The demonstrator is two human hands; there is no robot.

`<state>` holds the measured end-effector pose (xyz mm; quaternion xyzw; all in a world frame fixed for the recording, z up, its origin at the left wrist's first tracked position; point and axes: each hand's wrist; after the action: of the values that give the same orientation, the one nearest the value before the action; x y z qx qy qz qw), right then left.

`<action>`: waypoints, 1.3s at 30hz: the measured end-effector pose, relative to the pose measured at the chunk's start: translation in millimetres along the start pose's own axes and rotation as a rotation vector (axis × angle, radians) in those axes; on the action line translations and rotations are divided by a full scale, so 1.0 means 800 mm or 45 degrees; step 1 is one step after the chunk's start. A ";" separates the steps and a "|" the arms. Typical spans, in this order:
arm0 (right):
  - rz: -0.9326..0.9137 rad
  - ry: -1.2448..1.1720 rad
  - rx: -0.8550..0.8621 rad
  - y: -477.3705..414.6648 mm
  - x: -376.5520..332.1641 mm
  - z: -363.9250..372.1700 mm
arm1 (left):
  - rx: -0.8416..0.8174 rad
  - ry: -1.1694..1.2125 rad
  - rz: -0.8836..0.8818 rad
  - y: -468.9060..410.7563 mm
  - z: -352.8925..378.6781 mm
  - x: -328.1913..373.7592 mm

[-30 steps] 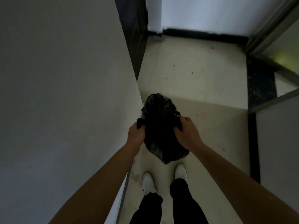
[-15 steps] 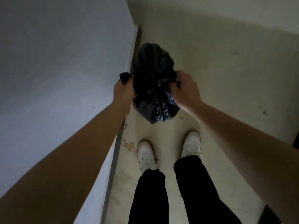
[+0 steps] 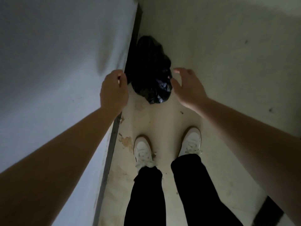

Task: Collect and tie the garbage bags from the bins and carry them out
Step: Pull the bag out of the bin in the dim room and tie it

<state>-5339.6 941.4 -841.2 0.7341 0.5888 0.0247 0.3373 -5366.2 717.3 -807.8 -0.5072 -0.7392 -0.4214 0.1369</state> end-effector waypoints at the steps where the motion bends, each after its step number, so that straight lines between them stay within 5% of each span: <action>1: -0.029 0.052 0.053 0.006 -0.004 -0.028 | -0.002 -0.040 0.102 0.005 -0.010 0.021; 6: -0.172 0.399 0.419 0.036 -0.028 -0.228 | 0.066 -0.384 0.698 0.027 -0.085 0.188; 12: -0.240 0.663 0.855 0.149 -0.069 -0.570 | 0.259 -0.687 1.186 0.112 -0.248 0.490; 17: -0.173 0.750 1.269 0.314 -0.105 -0.848 | 0.489 -0.659 1.589 0.234 -0.391 0.752; 22: 0.041 0.897 1.547 0.507 -0.119 -1.007 | 0.576 -0.503 1.940 0.375 -0.474 0.920; 27: 0.407 1.031 1.643 0.691 -0.099 -1.016 | 0.455 -0.263 2.254 0.499 -0.456 0.981; 35: 1.192 1.123 1.300 0.990 -0.005 -0.828 | -0.305 0.029 2.589 0.733 -0.252 0.943; 39: 1.648 1.005 1.310 1.169 0.001 -0.726 | -0.654 0.140 2.725 0.911 -0.183 0.883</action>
<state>-4798.3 1138.4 96.6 0.9187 0.0735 0.1926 -0.3368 -5084.9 1149.1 79.1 -0.8794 0.1992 -0.2481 0.3543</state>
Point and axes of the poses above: each hand's wrist, its own y-axis away from the middle knuckle, its own z-axis out of the palm, x = y × z, and after that the axes turned 14 degrees about y, right-handed
